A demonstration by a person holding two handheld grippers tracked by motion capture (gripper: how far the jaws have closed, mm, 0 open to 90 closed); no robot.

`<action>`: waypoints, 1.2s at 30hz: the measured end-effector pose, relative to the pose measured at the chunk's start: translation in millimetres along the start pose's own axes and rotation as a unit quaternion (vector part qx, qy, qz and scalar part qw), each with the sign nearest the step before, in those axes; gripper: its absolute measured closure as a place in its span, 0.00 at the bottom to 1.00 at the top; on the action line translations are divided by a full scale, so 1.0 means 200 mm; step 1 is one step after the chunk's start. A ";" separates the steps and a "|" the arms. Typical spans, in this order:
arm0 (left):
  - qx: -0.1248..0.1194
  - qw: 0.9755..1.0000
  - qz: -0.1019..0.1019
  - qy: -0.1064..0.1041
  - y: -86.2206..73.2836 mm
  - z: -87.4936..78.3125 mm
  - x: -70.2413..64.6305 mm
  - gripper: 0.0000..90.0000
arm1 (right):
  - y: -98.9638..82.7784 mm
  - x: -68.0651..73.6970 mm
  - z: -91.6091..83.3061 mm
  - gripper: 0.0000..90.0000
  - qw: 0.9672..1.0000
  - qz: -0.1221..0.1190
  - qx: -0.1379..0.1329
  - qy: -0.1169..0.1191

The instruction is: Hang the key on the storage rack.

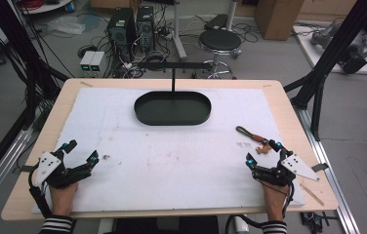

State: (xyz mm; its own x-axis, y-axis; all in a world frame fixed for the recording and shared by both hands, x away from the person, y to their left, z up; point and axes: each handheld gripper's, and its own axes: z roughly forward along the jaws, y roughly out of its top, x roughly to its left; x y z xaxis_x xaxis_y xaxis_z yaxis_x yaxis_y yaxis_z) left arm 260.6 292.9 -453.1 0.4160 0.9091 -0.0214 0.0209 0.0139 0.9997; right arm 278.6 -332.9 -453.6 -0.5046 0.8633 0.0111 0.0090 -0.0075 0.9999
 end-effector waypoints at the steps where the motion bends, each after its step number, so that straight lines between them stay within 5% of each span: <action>1: 0.000 1.000 0.000 0.000 0.00 0.00 0.00 0.15 | 0.00 0.00 0.00 0.02 1.000 0.000 0.000 0.000; 22: 0.005 1.000 -0.001 -0.001 0.00 0.01 0.00 0.15 | 0.00 0.00 0.00 0.02 1.000 -0.005 0.000 0.000; 28: 0.006 1.000 0.005 -0.002 0.00 0.01 0.00 0.15 | 0.00 -0.01 0.00 0.02 1.000 0.010 0.004 0.006; 36: 0.002 1.000 0.001 -0.001 0.00 0.00 0.00 0.15 | 0.07 -0.05 -0.02 0.02 0.999 0.021 0.033 0.003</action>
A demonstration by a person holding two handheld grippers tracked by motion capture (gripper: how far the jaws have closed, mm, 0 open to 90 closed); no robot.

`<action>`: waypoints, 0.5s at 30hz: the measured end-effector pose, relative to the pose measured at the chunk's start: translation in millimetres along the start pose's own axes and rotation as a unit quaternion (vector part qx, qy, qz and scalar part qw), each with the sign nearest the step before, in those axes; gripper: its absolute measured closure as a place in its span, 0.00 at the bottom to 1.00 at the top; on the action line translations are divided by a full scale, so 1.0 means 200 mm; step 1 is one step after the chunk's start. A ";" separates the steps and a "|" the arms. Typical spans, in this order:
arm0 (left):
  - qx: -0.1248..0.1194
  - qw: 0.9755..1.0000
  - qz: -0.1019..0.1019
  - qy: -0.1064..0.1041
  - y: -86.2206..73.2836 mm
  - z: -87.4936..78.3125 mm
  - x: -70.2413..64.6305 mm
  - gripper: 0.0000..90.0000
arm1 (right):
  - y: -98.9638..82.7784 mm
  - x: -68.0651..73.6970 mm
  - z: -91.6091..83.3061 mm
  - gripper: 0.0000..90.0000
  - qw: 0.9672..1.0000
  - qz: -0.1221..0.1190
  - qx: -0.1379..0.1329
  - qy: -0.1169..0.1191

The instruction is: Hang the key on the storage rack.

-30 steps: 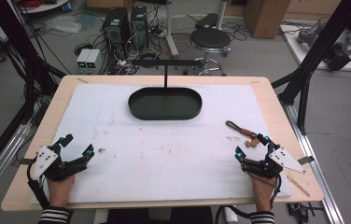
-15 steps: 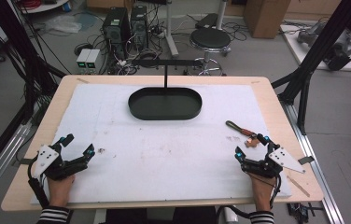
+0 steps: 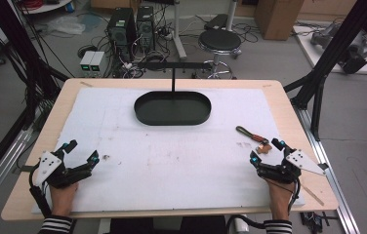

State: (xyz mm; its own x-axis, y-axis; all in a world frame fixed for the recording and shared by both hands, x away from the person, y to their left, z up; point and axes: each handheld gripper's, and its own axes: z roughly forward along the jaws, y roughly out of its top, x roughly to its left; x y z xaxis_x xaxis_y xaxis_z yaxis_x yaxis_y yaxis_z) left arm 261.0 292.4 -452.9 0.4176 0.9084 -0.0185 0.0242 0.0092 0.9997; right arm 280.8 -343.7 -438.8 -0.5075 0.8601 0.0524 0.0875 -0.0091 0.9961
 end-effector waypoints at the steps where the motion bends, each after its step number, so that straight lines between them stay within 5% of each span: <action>1: 0.000 1.000 0.000 0.000 0.00 0.00 0.00 0.15 | 0.01 0.00 -0.01 0.02 1.000 0.001 -0.001 -0.002; 7: -0.002 1.000 0.005 -0.001 0.00 0.00 0.00 0.15 | 0.11 -0.05 -0.02 0.02 1.000 -0.001 0.012 -0.004; 15: -0.002 1.000 0.004 -0.001 0.00 0.00 0.00 0.15 | 0.34 -0.15 0.03 0.02 0.997 -0.031 0.068 -0.006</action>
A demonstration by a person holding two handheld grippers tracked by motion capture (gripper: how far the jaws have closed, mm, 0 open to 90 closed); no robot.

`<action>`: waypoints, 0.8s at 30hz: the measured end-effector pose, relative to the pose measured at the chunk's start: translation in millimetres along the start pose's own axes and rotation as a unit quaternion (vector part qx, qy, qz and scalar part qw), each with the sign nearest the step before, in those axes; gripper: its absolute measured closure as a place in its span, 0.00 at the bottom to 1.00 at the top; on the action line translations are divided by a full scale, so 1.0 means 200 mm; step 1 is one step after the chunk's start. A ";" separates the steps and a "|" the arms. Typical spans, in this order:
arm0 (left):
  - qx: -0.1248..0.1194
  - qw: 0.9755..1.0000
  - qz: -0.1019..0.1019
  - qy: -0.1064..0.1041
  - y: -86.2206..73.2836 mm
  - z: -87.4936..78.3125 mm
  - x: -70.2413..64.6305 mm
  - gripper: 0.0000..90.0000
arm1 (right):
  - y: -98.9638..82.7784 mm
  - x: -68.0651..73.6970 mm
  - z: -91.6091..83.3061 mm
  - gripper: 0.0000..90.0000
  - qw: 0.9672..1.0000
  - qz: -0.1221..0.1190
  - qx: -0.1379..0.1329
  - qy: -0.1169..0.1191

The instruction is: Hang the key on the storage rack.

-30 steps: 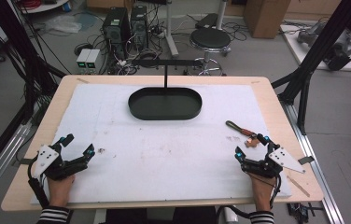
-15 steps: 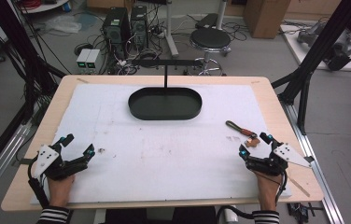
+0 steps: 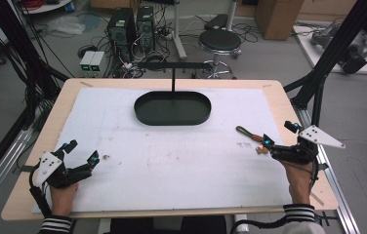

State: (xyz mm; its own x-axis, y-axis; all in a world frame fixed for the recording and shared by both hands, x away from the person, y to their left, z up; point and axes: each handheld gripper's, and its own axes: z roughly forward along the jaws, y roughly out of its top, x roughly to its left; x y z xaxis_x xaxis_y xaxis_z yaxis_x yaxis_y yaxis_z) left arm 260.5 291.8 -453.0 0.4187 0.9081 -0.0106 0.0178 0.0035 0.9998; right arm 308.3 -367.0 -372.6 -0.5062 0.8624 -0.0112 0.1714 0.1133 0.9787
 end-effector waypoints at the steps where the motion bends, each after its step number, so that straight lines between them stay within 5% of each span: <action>1: 0.000 1.000 0.000 0.000 0.00 0.00 0.00 0.15 | 0.01 -0.01 0.01 0.02 1.000 -0.007 0.005 0.001; 11: 0.001 1.000 0.001 0.000 0.00 0.00 0.00 0.15 | 0.12 -0.10 0.10 0.02 0.994 -0.054 0.095 0.020; 17: 0.004 1.000 0.004 0.001 0.00 0.00 0.00 0.15 | 0.19 -0.15 0.21 0.02 0.980 -0.087 0.173 0.050; 24: 0.005 1.000 0.006 0.002 0.00 0.01 -0.01 0.15 | 0.26 -0.19 0.31 0.02 0.968 -0.105 0.215 0.076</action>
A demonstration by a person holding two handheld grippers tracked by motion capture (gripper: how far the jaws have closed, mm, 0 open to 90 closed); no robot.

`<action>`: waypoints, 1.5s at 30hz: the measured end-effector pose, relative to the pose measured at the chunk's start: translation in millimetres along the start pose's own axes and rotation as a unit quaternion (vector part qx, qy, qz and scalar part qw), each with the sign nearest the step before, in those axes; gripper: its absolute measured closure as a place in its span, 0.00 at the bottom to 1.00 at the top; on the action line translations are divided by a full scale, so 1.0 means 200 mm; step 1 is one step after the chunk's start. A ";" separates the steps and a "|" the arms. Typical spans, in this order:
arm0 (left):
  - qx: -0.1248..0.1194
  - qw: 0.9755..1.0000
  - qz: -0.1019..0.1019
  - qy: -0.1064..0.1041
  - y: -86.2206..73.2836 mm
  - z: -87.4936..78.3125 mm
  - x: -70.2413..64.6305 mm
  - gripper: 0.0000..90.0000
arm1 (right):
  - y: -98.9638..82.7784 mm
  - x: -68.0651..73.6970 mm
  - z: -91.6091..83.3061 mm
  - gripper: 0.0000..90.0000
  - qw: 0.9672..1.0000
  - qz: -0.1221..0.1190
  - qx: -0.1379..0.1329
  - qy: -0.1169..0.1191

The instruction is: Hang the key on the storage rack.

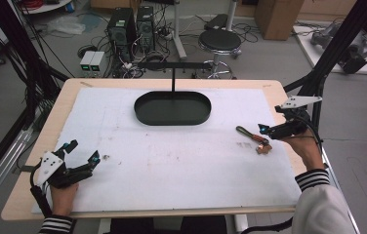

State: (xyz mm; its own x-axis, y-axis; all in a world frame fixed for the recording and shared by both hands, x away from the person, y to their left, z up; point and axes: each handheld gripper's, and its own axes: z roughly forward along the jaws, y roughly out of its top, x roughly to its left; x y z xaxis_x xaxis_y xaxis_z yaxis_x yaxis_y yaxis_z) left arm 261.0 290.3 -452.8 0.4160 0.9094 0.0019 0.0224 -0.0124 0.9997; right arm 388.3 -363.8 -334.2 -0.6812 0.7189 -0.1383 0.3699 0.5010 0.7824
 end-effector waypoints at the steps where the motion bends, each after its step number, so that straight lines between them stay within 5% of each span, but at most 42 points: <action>1: 0.001 1.000 0.001 0.000 0.00 0.00 0.00 0.15 | 0.01 -0.01 0.01 0.02 1.000 -0.005 0.008 0.003; 7: 0.001 1.000 0.001 0.001 0.00 0.00 0.00 0.15 | 0.04 -0.05 0.05 0.02 0.998 -0.025 0.045 0.033; 17: 0.004 1.000 0.002 0.000 0.00 0.00 0.00 0.15 | 0.10 -0.10 0.16 0.02 0.987 -0.068 0.119 0.085; 30: 0.005 1.000 0.003 0.001 0.00 0.00 0.00 0.15 | 0.05 -0.16 0.26 0.03 0.977 -0.111 0.157 0.094; 31: 0.005 1.000 0.002 0.001 0.00 0.00 0.00 0.15 | 0.05 -0.16 0.27 0.05 0.974 -0.121 0.165 0.100; 41: 0.003 1.000 0.004 0.001 0.00 0.00 0.00 0.15 | 0.03 -0.14 0.34 0.06 0.964 -0.130 0.202 0.115; 44: 0.003 1.000 0.004 0.001 0.00 0.00 0.00 0.15 | 0.01 -0.14 0.36 0.06 0.959 -0.133 0.221 0.115; 45: 0.003 1.000 0.004 0.001 0.00 0.00 0.00 0.15 | 0.00 -0.14 0.38 0.07 0.955 -0.135 0.235 0.120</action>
State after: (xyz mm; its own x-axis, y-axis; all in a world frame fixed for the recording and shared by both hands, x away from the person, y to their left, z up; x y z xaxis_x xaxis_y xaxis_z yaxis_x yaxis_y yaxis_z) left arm 261.2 289.3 -452.6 0.4141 0.9102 0.0095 0.0246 -0.0216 0.9995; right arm 454.7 -346.6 -375.7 -0.8956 0.4311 -0.1096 0.3654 0.8535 0.3715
